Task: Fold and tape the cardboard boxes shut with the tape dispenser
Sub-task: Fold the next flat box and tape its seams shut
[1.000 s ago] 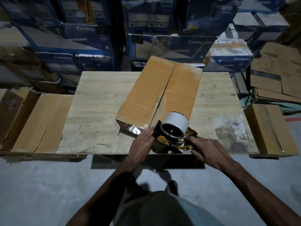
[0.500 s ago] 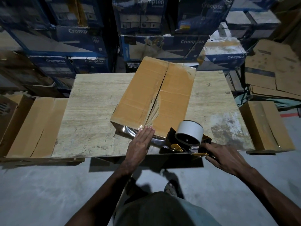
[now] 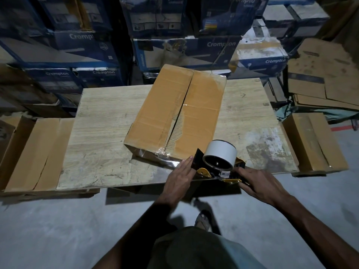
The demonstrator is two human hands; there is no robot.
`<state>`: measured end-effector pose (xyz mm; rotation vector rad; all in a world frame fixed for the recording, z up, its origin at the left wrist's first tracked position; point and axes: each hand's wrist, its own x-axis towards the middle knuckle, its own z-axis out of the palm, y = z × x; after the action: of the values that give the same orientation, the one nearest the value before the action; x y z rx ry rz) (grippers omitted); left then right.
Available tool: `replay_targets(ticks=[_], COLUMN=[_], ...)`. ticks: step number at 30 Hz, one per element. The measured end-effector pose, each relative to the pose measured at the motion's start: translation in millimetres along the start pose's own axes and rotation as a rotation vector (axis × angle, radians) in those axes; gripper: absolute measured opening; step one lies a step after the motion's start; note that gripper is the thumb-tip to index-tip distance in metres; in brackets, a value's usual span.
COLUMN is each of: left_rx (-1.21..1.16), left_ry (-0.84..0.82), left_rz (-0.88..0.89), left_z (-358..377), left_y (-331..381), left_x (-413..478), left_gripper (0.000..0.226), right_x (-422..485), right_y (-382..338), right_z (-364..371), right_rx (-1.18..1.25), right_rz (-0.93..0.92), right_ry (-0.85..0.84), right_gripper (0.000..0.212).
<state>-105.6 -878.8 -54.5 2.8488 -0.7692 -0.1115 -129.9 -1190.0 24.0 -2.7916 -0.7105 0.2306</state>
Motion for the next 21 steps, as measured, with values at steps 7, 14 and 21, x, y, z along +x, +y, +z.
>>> replay_targets(ticks=[7,14,21], left_rx=[0.131,0.054,-0.029], left_ry=[0.035,0.144,0.082], left_rz=[0.116,0.164,0.112], left_z=[3.4,0.7,2.7], left_y=[-11.7,-9.3,-7.5], left_x=[0.3,-1.1,-1.5], left_gripper=[0.078,0.099,0.109], right_x=[-2.2,-55.4,-51.2], right_y=[5.3,34.0,40.2], right_z=[-8.4,-19.4,22.7], right_rx=[-0.042,-0.149,-0.182], right_rz=[-0.021,0.006,-0.033], right_ry=[-0.026,0.043,0.078], right_gripper=[0.051,0.071,0.039])
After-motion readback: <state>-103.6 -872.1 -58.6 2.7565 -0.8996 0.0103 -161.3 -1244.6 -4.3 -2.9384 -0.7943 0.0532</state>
